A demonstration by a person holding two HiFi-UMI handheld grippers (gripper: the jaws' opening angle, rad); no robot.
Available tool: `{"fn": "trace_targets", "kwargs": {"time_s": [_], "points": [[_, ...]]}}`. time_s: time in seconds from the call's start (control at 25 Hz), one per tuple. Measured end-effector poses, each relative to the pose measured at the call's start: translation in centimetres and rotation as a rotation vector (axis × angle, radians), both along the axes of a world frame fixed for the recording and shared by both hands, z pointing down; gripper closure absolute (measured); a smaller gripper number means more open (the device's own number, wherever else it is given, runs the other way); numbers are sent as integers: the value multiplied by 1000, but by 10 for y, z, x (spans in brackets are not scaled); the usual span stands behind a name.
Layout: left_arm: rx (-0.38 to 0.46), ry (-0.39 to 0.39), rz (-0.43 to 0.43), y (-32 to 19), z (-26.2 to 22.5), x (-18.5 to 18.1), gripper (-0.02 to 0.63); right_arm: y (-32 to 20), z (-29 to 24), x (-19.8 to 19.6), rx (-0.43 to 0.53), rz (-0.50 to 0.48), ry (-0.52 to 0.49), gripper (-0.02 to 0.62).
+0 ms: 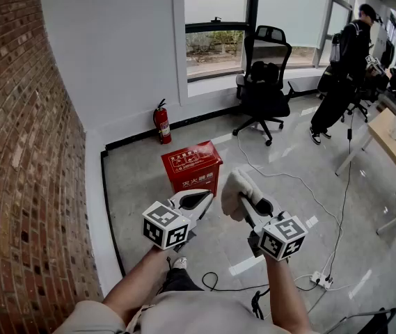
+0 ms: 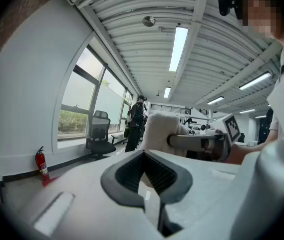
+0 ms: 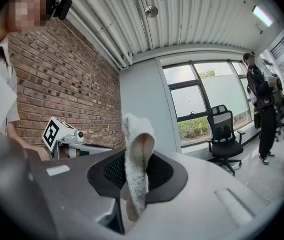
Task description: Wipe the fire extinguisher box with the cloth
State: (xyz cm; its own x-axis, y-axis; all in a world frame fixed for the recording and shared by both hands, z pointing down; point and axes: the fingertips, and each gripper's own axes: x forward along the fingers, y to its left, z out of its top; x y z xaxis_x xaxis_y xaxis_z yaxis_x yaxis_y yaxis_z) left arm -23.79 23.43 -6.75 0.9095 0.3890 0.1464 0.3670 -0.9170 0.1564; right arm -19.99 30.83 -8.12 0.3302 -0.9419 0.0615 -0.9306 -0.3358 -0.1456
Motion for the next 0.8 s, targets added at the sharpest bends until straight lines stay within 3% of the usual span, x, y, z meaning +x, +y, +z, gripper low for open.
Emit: {"fn": "trace_targets", "kwargs": {"time_s": [0.8], "points": [[-4, -19, -45, -14, 8, 15, 606, -3, 10, 17, -14, -23, -21, 506]]}}
